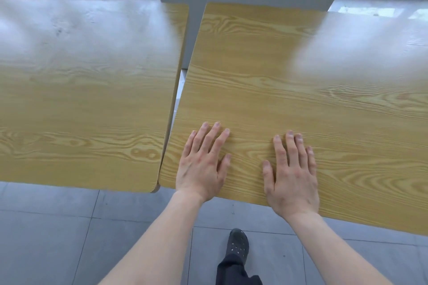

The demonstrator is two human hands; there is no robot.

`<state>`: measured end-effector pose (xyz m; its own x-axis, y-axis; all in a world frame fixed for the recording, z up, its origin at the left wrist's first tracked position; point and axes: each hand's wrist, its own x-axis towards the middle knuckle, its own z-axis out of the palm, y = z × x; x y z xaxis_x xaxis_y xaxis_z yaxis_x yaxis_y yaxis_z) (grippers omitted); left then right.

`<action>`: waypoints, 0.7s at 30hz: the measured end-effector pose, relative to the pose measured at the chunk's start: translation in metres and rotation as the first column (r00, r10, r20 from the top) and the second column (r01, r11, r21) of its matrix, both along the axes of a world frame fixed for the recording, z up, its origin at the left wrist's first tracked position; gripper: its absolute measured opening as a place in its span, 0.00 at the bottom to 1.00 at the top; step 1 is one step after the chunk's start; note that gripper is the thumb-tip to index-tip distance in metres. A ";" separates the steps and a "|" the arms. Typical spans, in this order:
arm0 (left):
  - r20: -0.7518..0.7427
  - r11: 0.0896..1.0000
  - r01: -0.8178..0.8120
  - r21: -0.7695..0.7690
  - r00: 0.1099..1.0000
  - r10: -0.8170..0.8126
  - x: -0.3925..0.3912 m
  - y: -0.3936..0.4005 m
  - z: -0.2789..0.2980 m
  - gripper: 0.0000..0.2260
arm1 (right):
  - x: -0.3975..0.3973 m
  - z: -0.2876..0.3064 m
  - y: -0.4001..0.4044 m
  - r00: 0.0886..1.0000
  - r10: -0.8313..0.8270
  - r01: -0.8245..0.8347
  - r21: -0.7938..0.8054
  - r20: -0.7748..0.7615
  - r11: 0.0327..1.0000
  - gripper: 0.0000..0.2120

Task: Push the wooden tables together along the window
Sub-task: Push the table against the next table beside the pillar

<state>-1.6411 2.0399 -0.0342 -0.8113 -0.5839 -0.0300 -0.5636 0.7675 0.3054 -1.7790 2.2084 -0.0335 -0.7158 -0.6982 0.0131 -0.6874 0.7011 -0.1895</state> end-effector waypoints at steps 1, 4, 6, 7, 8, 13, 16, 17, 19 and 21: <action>0.020 1.000 0.013 0.005 1.000 -0.013 0.001 0.000 0.003 0.25 | 0.000 0.003 0.001 1.000 0.004 -0.004 0.002 0.021 1.000 0.31; 0.085 1.000 0.017 0.001 0.996 -0.017 -0.006 -0.010 0.022 0.25 | -0.009 0.019 0.001 0.996 0.023 -0.022 -0.009 0.085 1.000 0.29; 0.095 1.000 -0.008 -0.004 0.995 0.008 -0.016 -0.021 0.042 0.26 | -0.027 0.037 -0.002 0.994 0.028 -0.024 -0.034 0.108 0.999 0.29; 0.089 1.000 -0.018 -0.003 0.996 0.018 -0.023 -0.027 0.053 0.27 | -0.037 0.047 -0.005 0.994 0.023 -0.018 -0.041 0.110 0.999 0.30; 0.078 1.000 -0.020 -0.003 0.997 0.020 -0.032 -0.034 0.062 0.29 | -0.048 0.057 -0.009 0.994 0.015 -0.010 -0.042 0.110 0.999 0.30; 0.029 1.000 -0.010 -0.017 1.000 0.010 -0.081 -0.073 0.098 0.30 | -0.101 0.093 -0.039 0.991 -0.024 0.023 0.011 0.130 1.000 0.29; 0.014 1.000 0.015 -0.008 1.000 -0.015 -0.118 -0.104 0.109 0.29 | -0.133 0.106 -0.066 0.989 -0.046 0.041 0.041 0.142 0.998 0.29; 0.016 1.000 0.028 -0.006 0.999 -0.027 -0.131 -0.115 0.110 0.28 | -0.144 0.109 -0.076 0.988 -0.055 0.048 0.050 0.143 0.998 0.29; 0.014 0.999 0.048 0.005 0.999 -0.048 -0.158 -0.142 0.110 0.27 | -0.169 0.112 -0.098 0.989 -0.071 0.062 0.069 0.130 0.996 0.29; -0.003 0.998 0.063 0.015 0.998 -0.063 -0.185 -0.172 0.111 0.27 | -0.194 0.115 -0.123 0.988 -0.104 0.094 0.084 0.112 0.992 0.29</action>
